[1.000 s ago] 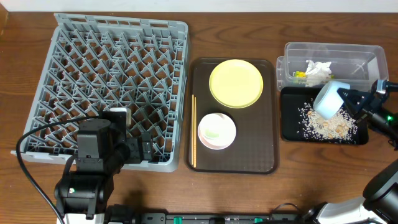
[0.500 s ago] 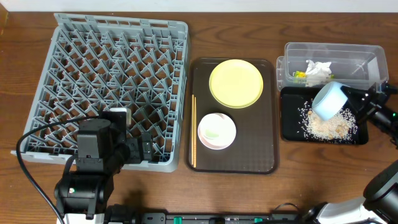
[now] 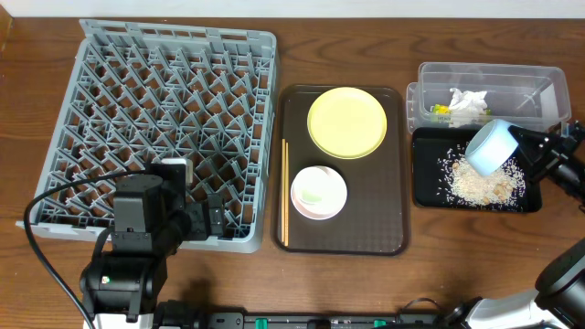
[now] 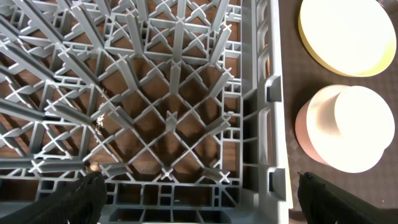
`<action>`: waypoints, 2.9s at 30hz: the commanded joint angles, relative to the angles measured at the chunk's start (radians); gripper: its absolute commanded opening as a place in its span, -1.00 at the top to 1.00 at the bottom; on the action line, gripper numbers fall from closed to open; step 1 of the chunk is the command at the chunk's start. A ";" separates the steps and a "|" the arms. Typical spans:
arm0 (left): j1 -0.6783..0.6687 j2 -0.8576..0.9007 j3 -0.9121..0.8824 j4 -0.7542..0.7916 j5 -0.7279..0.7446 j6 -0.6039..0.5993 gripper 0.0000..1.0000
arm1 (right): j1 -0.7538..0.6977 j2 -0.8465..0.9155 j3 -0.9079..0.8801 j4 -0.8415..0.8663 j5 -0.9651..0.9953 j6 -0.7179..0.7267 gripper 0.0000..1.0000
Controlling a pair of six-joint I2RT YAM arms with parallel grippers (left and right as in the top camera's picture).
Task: Sort waste into correct bins and load items into the dishwasher
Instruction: 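Tip the blue bowl over the black tray to pour out the rice, then carry the empty blue bowl left and set it on the yellow plate, then grasp the white cup with the right gripper and lift it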
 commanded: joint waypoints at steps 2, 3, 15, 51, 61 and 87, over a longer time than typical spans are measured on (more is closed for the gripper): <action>0.002 -0.002 0.016 -0.003 0.010 -0.005 -0.97 | 0.048 0.005 -0.002 -0.002 -0.038 -0.172 0.98; 0.002 -0.002 0.016 -0.003 0.010 -0.005 -0.97 | 0.068 0.005 -0.002 -0.003 -0.038 -0.214 0.98; 0.002 -0.002 0.016 -0.003 0.010 -0.005 -0.97 | 0.484 -0.103 -0.001 0.090 0.087 -0.372 0.98; 0.002 -0.002 0.016 -0.003 0.010 -0.005 -0.97 | 1.303 0.036 0.008 0.402 1.619 -0.649 0.28; 0.002 -0.002 0.016 -0.003 0.010 -0.005 -0.97 | 1.301 -0.233 0.024 0.244 1.460 -0.599 -0.10; 0.002 -0.002 0.016 -0.003 0.010 -0.005 -0.97 | 1.333 -0.080 -0.003 -0.078 1.267 -0.378 0.93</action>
